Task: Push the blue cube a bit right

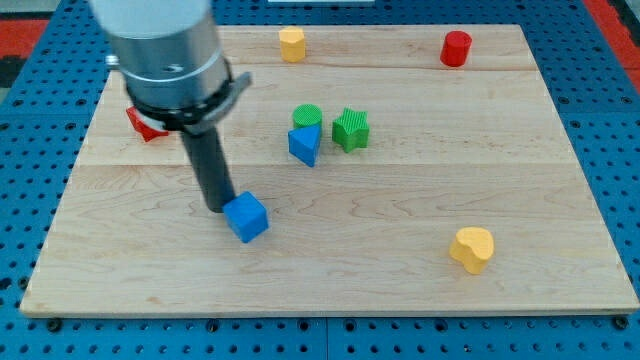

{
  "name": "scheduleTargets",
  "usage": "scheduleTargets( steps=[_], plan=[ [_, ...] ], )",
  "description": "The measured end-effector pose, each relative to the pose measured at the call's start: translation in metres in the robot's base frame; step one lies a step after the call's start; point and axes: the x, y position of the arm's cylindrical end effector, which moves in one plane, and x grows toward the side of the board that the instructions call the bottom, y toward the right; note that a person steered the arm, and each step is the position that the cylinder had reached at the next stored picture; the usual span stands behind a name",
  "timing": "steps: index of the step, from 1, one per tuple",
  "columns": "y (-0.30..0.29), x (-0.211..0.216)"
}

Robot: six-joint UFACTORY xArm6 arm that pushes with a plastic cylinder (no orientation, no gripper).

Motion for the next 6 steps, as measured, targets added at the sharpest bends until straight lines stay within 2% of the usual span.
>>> scheduleTargets(
  steps=[1,2,3,4,5,6],
  plan=[
    [-0.028,0.064],
    [-0.021,0.067],
    [-0.018,0.046],
    [0.027,0.026],
    [0.068,0.042],
    [0.070,0.087]
  ],
)
